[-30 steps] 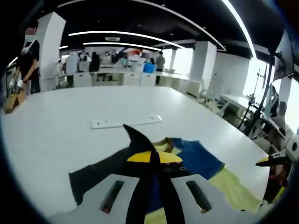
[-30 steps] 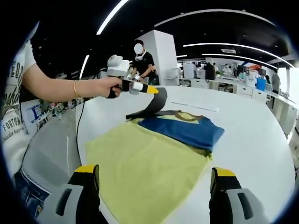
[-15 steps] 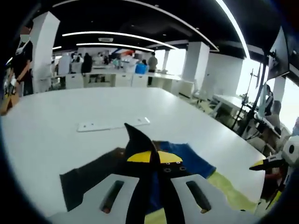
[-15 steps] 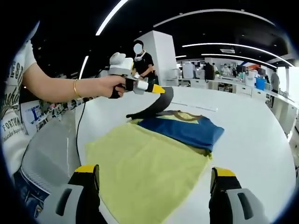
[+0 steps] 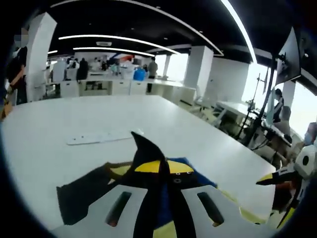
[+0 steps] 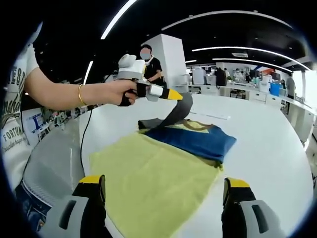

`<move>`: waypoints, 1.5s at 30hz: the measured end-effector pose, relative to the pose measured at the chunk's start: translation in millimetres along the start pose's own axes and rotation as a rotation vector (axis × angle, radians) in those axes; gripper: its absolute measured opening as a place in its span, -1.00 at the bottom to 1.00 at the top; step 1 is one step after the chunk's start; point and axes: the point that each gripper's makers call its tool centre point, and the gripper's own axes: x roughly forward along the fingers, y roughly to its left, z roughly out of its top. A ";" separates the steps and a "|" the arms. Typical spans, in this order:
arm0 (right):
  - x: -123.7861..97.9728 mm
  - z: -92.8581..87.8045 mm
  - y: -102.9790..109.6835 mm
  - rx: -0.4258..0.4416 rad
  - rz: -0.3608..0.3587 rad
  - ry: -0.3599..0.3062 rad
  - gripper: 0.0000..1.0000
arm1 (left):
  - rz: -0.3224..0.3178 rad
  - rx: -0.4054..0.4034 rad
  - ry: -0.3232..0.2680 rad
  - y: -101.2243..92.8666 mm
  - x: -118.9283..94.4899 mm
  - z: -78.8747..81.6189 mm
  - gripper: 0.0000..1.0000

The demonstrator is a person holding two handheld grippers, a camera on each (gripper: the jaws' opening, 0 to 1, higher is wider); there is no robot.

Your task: Fold the garment on the visible template until the final outline fits inside the template.

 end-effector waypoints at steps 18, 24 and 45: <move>-6.8 -3.5 -6.7 0.017 -0.029 0.002 0.96 | -0.155 -0.034 0.005 -49.0 20.1 -11.5 -1.00; -9.6 -5.0 -9.0 0.022 -0.035 0.001 0.96 | -0.170 -0.047 0.033 -58.8 26.2 -21.4 -1.00; -13.5 -7.3 -15.9 0.043 -0.053 -0.010 0.96 | -0.247 -0.112 0.125 -88.9 45.3 -59.9 -0.79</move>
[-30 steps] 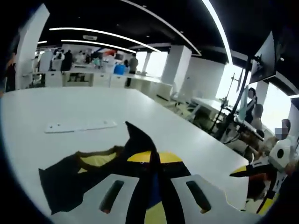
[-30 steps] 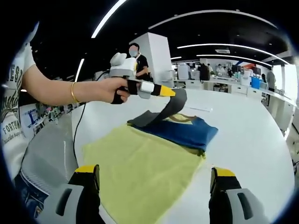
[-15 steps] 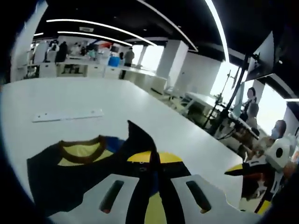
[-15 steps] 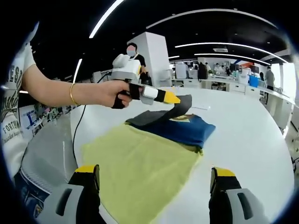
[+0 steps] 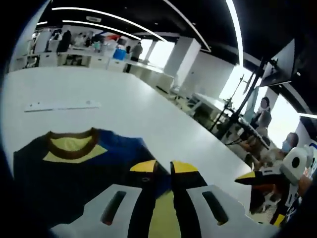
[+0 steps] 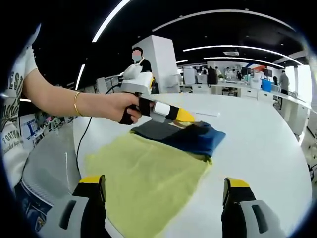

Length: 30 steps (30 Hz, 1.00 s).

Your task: Fold the garment on the visible template until the final outline fits inside the template.

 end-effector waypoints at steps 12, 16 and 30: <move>3.0 -1.4 14.7 -0.001 0.075 0.025 0.98 | -0.063 0.093 -0.018 -7.5 -19.1 2.2 0.01; 3.9 -1.0 19.7 -0.003 0.103 0.032 0.98 | -0.085 0.104 -0.012 -3.9 -32.1 0.0 0.22; 2.7 10.3 38.6 -0.055 0.203 0.043 0.98 | -0.062 0.191 -0.016 21.6 -89.1 -9.3 0.83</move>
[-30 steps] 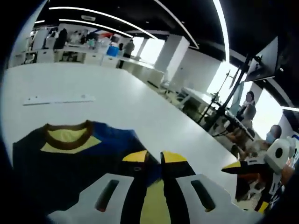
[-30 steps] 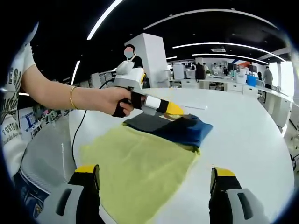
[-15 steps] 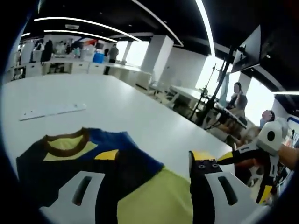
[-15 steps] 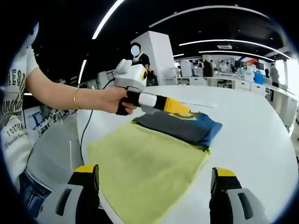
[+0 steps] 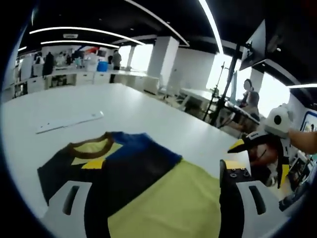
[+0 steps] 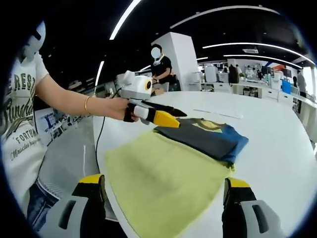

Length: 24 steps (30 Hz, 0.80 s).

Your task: Fold the garment on the visible template until the final outline fits inside the template.

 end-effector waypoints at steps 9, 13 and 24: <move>2.8 0.2 9.7 -0.016 0.040 0.022 0.98 | 0.028 0.021 0.018 3.1 -40.5 -10.5 0.96; 4.3 0.7 13.8 -0.013 0.053 0.021 0.98 | 0.034 0.033 0.021 1.0 -57.3 -13.7 0.98; 8.0 -13.2 21.9 -0.020 0.059 0.067 0.98 | 0.038 0.051 0.042 -4.4 -97.2 -31.8 0.98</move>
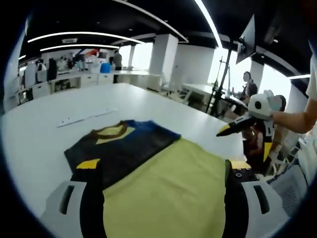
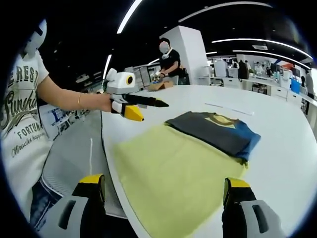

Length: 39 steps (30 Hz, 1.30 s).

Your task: Fold the garment on the visible template until the final outline fits inside the template.

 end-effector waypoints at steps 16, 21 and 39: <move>9.8 -27.2 8.7 0.014 0.016 0.066 0.93 | 0.031 -0.021 0.124 -11.9 -48.7 -69.4 0.80; 12.0 -38.5 11.6 0.012 0.023 0.097 0.91 | 0.021 -0.017 0.161 -19.6 -58.7 -87.0 0.71; 10.9 -77.7 8.3 -0.130 -0.005 0.241 0.48 | 0.005 0.042 0.279 -33.5 -81.3 -142.4 0.30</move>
